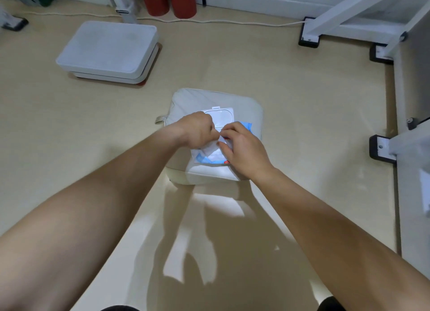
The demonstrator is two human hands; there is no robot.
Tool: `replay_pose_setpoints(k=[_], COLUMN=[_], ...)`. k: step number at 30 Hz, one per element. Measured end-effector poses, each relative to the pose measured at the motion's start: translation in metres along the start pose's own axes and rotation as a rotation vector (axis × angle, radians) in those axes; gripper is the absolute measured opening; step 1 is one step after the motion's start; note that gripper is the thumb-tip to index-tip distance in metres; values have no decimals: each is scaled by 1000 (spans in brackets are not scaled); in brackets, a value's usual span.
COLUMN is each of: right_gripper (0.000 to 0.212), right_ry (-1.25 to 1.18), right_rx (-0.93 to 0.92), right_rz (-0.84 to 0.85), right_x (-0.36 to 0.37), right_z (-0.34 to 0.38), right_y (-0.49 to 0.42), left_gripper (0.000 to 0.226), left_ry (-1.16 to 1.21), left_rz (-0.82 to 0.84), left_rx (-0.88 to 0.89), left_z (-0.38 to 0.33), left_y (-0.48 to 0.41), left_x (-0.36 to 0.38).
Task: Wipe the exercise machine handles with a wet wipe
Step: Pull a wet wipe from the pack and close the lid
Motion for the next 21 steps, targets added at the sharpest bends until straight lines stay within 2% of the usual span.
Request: replay_pose_setpoints(k=[4, 11, 13, 16, 21], right_gripper=[27, 28, 28, 25, 24], right_ry=[-16, -27, -30, -45, -38], right_rx=[22, 46, 50, 58, 58], right_rz=[21, 29, 32, 35, 34], right_x=[0, 1, 2, 2, 3], right_z=[0, -1, -1, -2, -2], right_y=[0, 1, 0, 0, 0], left_gripper=[29, 18, 25, 49, 29], left_ry=[144, 304, 371, 494, 749], left_rz=[86, 71, 74, 89, 103], left_rx=[-54, -124, -160, -210, -271], left_z=[4, 15, 17, 21, 30], left_y=[2, 3, 4, 6, 11], left_x=[-12, -22, -24, -25, -24])
Point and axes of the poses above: each hand's wrist, its own y-axis away from the middle knuckle, its own x-axis out of the palm, z = x × y, the point moved 1 cm from there along -y, towards the middle knuckle, and after that the axes turned 9 degrees about -z, right-handed, at the moved point
